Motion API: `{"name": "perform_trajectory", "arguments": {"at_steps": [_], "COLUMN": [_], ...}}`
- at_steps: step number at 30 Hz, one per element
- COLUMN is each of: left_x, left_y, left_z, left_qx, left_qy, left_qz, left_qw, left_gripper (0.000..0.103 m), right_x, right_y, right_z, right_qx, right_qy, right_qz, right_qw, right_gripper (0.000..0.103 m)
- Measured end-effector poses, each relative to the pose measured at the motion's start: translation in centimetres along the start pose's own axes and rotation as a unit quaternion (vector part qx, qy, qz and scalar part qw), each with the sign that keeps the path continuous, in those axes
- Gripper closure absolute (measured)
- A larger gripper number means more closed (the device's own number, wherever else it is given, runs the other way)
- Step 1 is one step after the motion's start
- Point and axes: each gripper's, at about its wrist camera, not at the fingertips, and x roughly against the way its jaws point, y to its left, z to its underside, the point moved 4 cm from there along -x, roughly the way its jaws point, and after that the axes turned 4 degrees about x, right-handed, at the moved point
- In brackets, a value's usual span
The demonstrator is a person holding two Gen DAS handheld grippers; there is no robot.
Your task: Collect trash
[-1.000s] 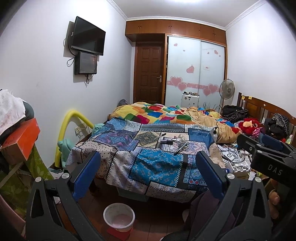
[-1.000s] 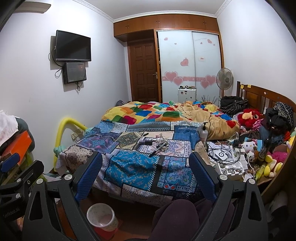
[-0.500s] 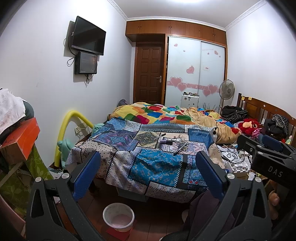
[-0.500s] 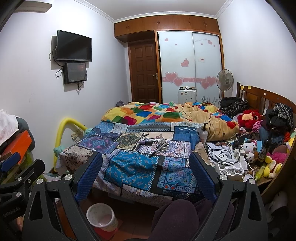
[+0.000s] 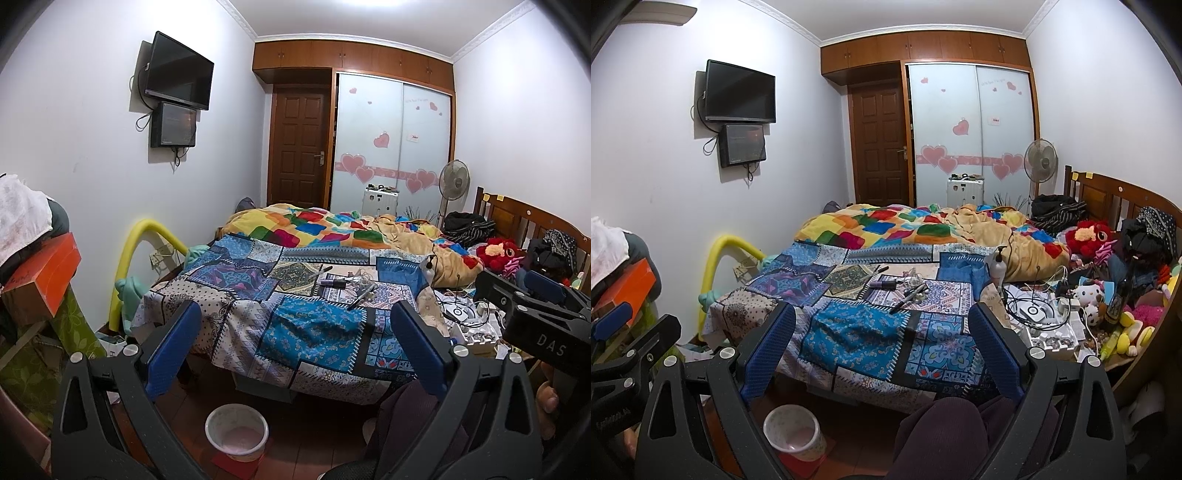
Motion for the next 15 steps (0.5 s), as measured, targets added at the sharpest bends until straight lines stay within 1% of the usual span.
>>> {"name": "perform_trajectory", "arguments": {"at_steps": [9,15], "left_x": [-0.3,-2.3], "left_y": [0.1,-0.3], "left_z": [-0.1,-0.8], "left_qx": [0.003,0.006], "left_qy": [0.002,0.000], "left_qz": [0.000,-0.001], "left_qw": [1.0000,1.0000], "left_gripper": [0.000,0.000], "right_x": [-0.4,-1.9], "right_y": [0.2,0.0], "right_z": [-0.7,-0.9], "right_qx": [0.006,0.016], "right_qy": [0.006,0.007], "right_qz": [-0.007,-0.010], "right_qw": [1.000,1.000], "right_gripper": [0.010,0.010]}}
